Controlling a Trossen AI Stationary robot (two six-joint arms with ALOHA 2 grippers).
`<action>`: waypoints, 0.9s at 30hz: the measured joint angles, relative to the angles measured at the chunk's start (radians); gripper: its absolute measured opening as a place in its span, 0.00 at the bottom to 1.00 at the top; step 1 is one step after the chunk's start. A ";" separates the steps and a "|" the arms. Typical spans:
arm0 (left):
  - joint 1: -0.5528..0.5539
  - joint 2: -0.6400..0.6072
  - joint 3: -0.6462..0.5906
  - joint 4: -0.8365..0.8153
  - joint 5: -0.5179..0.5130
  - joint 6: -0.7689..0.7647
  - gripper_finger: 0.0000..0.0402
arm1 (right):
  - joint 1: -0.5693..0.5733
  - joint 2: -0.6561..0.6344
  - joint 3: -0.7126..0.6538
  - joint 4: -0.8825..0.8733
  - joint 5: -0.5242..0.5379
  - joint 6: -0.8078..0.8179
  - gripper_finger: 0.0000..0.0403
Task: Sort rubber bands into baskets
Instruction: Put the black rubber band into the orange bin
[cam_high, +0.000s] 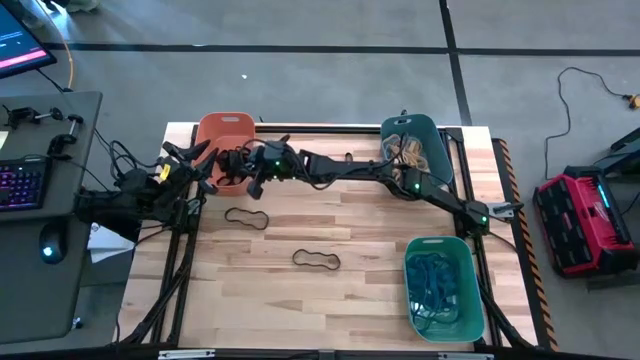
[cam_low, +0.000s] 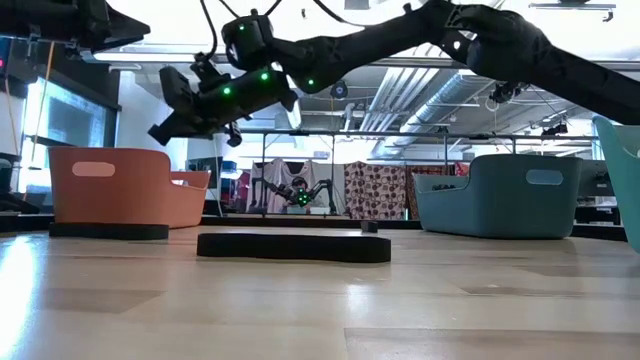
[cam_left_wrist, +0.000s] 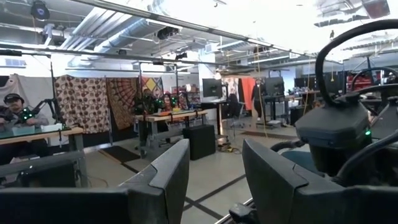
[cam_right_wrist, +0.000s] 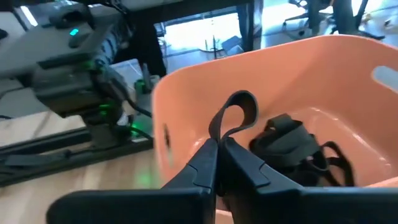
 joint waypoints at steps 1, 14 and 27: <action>0.000 0.000 0.000 0.000 0.000 -0.004 0.35 | 0.001 0.000 0.000 0.000 -0.007 0.010 0.03; 0.000 0.000 0.000 0.000 0.000 -0.008 0.35 | 0.008 0.045 -0.002 0.029 -0.016 0.086 0.04; 0.000 0.000 0.000 0.000 0.001 -0.007 0.35 | 0.009 0.045 -0.002 0.039 -0.016 0.071 0.34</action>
